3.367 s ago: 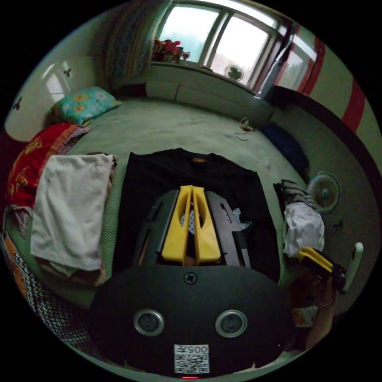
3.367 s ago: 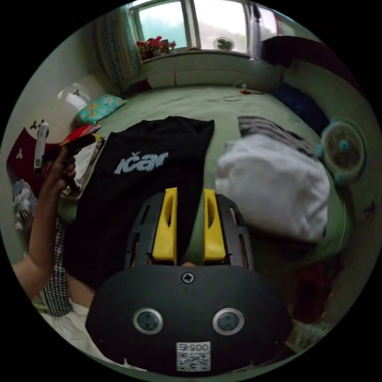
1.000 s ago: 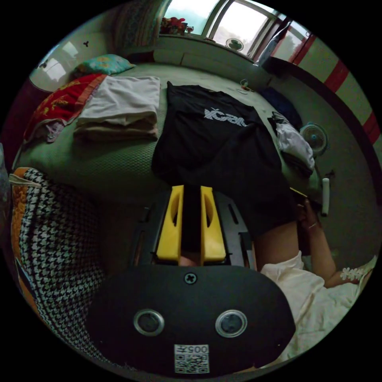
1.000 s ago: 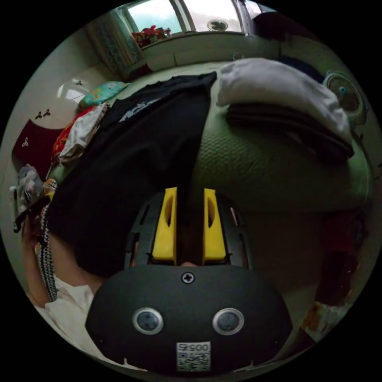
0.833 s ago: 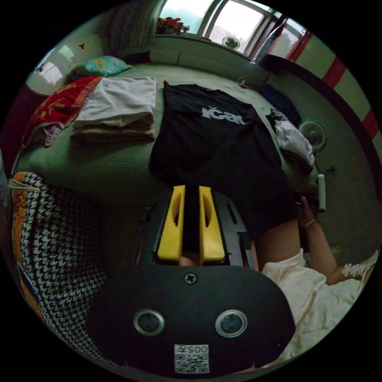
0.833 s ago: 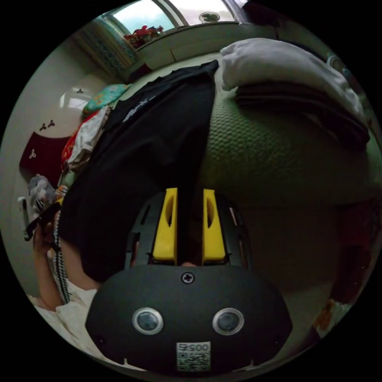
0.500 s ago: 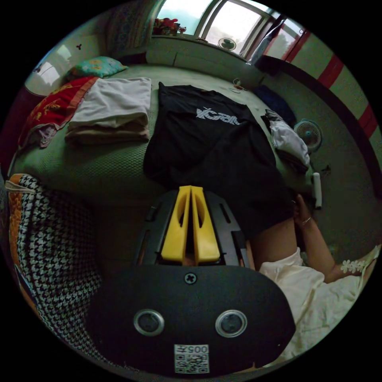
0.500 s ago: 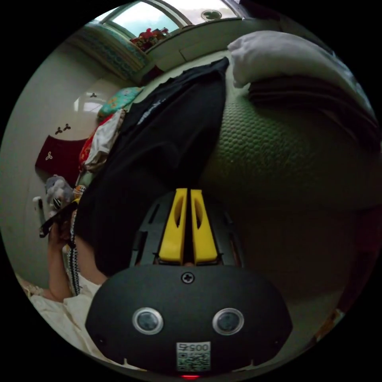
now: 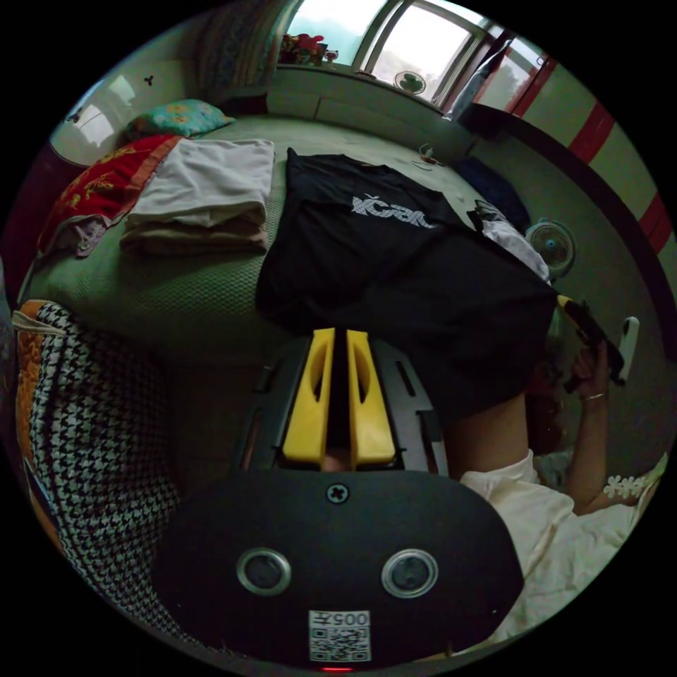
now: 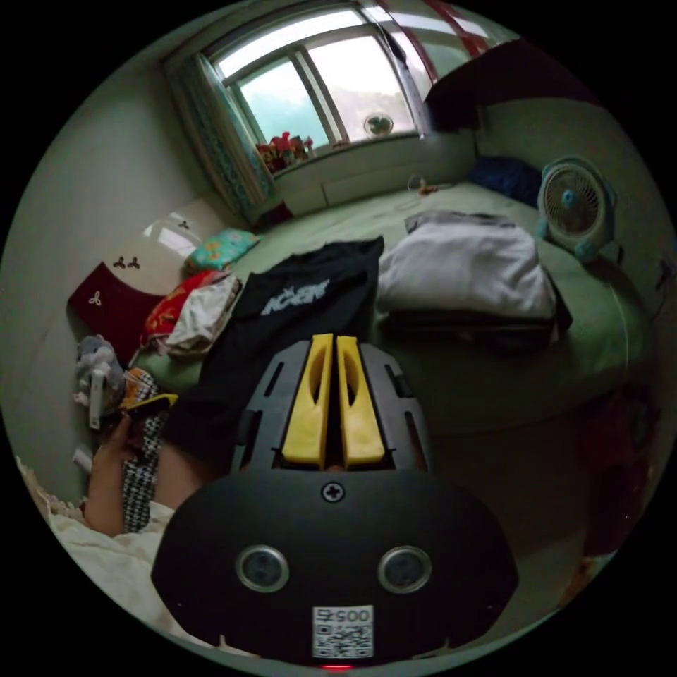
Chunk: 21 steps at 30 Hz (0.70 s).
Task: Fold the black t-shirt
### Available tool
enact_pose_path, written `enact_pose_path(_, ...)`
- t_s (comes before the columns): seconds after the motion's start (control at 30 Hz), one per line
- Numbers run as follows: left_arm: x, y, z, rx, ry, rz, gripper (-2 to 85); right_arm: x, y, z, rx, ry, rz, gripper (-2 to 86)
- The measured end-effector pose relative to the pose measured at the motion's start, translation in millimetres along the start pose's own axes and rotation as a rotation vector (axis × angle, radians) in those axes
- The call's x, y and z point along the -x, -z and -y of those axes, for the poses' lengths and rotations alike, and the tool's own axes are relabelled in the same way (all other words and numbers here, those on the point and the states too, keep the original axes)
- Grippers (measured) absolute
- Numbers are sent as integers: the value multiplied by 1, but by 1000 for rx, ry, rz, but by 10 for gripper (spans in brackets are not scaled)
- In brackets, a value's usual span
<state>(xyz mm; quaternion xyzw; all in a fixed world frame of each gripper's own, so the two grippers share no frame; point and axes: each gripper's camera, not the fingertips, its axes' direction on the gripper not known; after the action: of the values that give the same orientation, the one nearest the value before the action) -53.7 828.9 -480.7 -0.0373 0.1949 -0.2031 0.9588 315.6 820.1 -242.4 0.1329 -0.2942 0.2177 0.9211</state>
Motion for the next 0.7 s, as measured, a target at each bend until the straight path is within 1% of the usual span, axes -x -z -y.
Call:
enact_pose_path(0.07,5,-4,5,-5,20,-15,81,8,9,11,-21,37,-67,-17)
enact_pose_path(0.1,6,-6,6,-4,27,-20,87,12,13,17,-30,54,-123,-17)
enact_pose_path(0.17,11,-10,10,-3,35,-50,105,15,15,23,-30,52,-173,-17)
enact_pose_path(0.37,21,-28,21,29,38,-151,117,15,10,22,13,20,-209,-17)
enact_pose_path(0.43,23,-33,25,36,34,-189,112,15,8,22,30,23,-215,-17)
enact_pose_path(0.53,26,-43,32,48,32,-323,75,13,9,26,32,10,-196,-17)
enact_pose_path(0.6,26,-47,36,38,17,-322,67,12,11,32,21,-13,-150,-17)
enact_pose_path(0.7,24,-52,45,56,16,-326,58,15,11,39,16,-22,-137,-17)
